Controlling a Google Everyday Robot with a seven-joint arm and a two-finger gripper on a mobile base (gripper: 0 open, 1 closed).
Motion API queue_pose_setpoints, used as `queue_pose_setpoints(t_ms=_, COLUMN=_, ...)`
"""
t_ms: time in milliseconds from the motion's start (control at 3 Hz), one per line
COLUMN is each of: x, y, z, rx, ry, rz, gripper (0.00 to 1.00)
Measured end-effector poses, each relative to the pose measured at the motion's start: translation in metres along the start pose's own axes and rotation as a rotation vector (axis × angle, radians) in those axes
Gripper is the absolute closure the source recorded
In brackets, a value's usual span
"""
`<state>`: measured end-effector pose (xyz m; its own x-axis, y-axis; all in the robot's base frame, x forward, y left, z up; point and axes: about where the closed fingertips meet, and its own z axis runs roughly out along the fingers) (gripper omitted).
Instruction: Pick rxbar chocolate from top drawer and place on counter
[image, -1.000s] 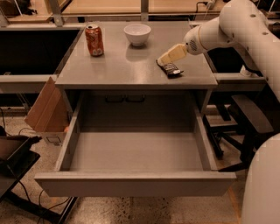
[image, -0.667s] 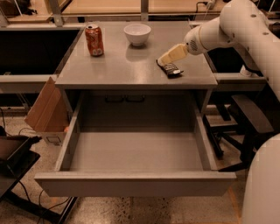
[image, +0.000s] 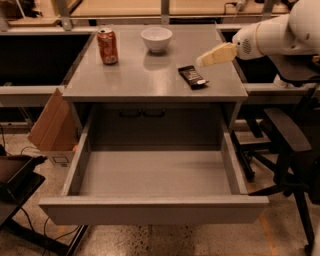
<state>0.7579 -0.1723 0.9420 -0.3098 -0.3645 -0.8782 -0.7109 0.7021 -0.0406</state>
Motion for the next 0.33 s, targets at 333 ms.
queue_pose_setpoints(t_ms=333, x=-0.0068, y=-0.0026, z=-0.0824, rx=0.086, ry=-0.05, rz=0.047, gripper=0.0)
